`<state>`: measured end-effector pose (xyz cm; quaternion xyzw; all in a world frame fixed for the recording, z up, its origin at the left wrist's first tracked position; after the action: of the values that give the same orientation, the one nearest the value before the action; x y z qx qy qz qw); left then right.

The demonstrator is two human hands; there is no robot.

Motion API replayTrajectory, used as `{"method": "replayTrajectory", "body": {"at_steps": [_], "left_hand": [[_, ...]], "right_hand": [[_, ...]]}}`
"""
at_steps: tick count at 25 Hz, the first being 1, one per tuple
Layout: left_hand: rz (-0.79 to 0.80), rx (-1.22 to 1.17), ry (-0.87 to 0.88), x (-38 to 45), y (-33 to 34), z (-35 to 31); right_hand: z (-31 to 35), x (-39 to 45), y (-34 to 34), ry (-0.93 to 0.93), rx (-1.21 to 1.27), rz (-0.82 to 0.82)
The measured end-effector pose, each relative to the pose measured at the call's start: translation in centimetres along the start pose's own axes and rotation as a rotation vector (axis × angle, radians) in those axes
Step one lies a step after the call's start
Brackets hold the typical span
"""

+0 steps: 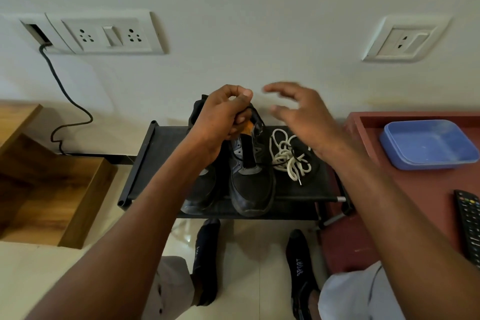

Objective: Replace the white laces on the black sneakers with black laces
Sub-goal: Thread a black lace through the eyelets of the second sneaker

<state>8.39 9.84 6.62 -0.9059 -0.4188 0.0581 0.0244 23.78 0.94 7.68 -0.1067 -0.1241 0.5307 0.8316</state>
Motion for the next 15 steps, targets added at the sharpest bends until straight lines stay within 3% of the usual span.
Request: {"method": "replayTrajectory", "body": {"at_steps": [1,2,3,6,7,8,10,13,15], "left_hand": [[0.012,-0.008,0.015,0.1,0.2,-0.2],[0.019,-0.016,0.023,0.1,0.3,-0.5],[0.019,-0.024,0.025,0.0,0.2,-0.7],[0.003,-0.053,0.025,0.0,-1.0,-0.9],[-0.004,-0.067,0.025,-0.1,-1.6,-0.9],[-0.007,-0.082,0.022,-0.1,-1.9,-0.9],[0.009,-0.078,0.02,-0.1,-2.0,-0.8],[0.081,-0.016,0.019,-0.3,-0.9,-0.8],[0.107,0.029,0.01,-0.2,-0.3,-0.5]], "right_hand": [[0.2,-0.1,1.5,-0.019,-0.002,0.118],[0.1,-0.2,2.0,-0.031,-0.018,0.131],[-0.2,-0.1,1.4,-0.02,-0.025,0.048],[-1.7,-0.2,-4.6,0.135,-0.043,-0.515],[-2.1,-0.7,-6.5,0.185,-0.128,-0.641],[-2.4,-0.9,-7.3,0.209,-0.243,-0.661],[-2.1,-0.5,-5.3,0.154,-0.308,-0.422],[-0.2,-0.5,1.0,0.004,-0.175,0.027],[0.0,-0.4,2.2,-0.019,-0.102,0.104]]}}
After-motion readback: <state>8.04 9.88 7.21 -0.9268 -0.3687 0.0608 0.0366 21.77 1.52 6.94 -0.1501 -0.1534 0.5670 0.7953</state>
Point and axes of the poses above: each hand's wrist, its own x-axis towards the middle knuckle, its own y-axis out of the palm, z = x × y, the point moved 5 cm from there along x, towards the middle knuckle, and after that the axes turned 9 degrees about x, right-handed, at the moved point
